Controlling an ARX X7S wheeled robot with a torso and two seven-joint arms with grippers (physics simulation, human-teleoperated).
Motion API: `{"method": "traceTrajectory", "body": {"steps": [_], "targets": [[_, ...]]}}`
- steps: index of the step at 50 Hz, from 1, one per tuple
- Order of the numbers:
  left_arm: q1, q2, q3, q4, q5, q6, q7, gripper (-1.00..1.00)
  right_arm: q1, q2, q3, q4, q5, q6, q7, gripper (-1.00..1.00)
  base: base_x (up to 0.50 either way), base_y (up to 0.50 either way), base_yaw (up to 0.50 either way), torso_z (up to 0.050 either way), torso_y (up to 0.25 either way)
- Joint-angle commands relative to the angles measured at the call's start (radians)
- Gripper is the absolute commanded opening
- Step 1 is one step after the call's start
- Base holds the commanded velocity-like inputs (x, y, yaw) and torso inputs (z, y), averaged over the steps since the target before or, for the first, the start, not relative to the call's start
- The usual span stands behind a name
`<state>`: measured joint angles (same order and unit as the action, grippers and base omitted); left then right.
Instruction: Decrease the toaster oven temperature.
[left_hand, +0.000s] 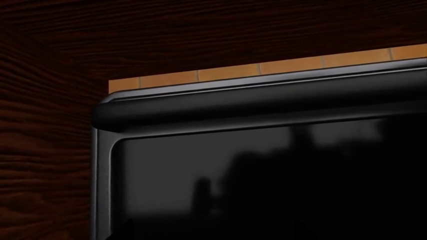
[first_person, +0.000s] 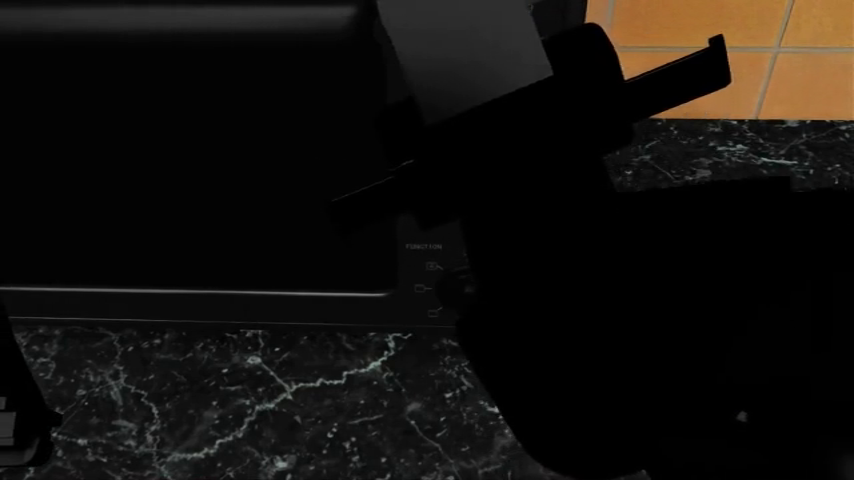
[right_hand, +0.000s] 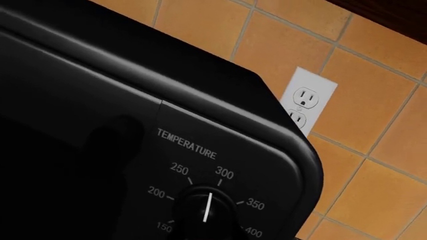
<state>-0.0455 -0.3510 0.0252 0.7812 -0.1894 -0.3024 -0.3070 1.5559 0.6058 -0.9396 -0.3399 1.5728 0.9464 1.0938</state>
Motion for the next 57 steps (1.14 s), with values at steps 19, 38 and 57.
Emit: {"method": "traceTrajectory", "body": {"steps": [19,38,57], "targets": [[0.008,-0.010,-0.005,0.013,-0.015,0.003,-0.011,1.00,0.127,-0.035,-0.092,0.037,0.038,0.189,0.021,-1.00,0.00,0.00,0.00,0.000,0.000],[0.013,-0.016,-0.011,0.020,-0.025,0.007,-0.017,1.00,0.210,-0.065,-0.153,0.053,0.066,0.297,0.032,-1.00,0.00,0.00,0.00,0.000,0.000],[0.019,-0.022,-0.015,0.028,-0.032,0.012,-0.025,1.00,0.263,-0.091,-0.205,0.072,0.083,0.368,0.028,-1.00,0.00,0.00,0.00,0.000,0.002]]}}
